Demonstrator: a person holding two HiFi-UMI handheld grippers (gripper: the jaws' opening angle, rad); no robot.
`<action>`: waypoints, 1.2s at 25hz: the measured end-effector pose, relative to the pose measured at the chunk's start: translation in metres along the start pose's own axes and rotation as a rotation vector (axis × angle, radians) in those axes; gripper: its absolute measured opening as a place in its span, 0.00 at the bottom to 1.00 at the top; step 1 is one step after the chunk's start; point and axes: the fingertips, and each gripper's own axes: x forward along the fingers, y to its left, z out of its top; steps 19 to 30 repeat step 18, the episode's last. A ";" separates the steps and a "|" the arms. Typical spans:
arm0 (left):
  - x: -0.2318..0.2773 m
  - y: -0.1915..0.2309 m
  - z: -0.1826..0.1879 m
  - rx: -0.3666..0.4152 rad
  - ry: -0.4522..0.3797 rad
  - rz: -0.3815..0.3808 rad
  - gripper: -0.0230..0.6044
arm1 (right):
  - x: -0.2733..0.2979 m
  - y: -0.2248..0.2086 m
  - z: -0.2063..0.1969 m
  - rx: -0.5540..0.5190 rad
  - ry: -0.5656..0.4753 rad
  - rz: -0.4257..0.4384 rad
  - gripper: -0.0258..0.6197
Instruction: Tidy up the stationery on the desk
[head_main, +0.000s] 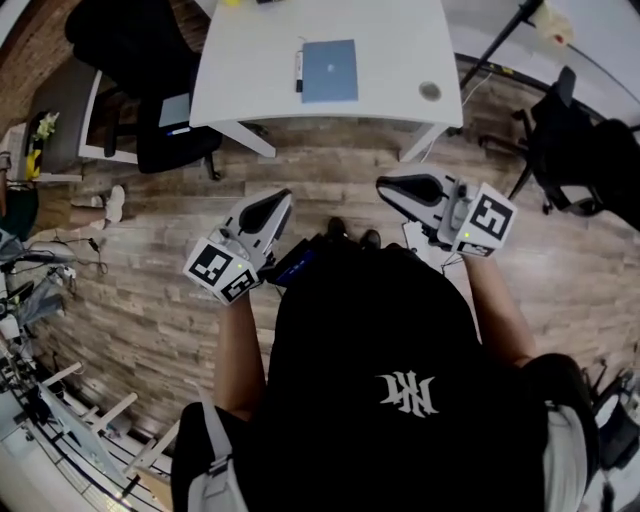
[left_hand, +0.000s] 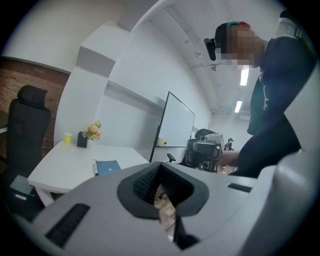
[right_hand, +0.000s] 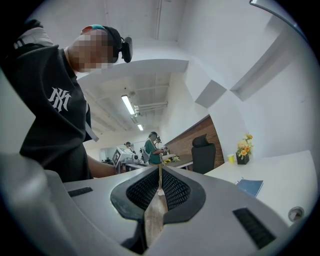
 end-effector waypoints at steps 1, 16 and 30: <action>-0.002 -0.001 0.001 0.003 -0.005 0.004 0.04 | 0.000 0.000 0.001 -0.012 0.001 0.005 0.11; -0.028 -0.010 -0.009 -0.006 -0.017 0.035 0.04 | 0.014 0.019 -0.009 -0.003 0.022 0.035 0.11; -0.031 -0.011 -0.009 -0.006 -0.014 0.035 0.04 | 0.015 0.019 -0.009 -0.003 0.020 0.028 0.11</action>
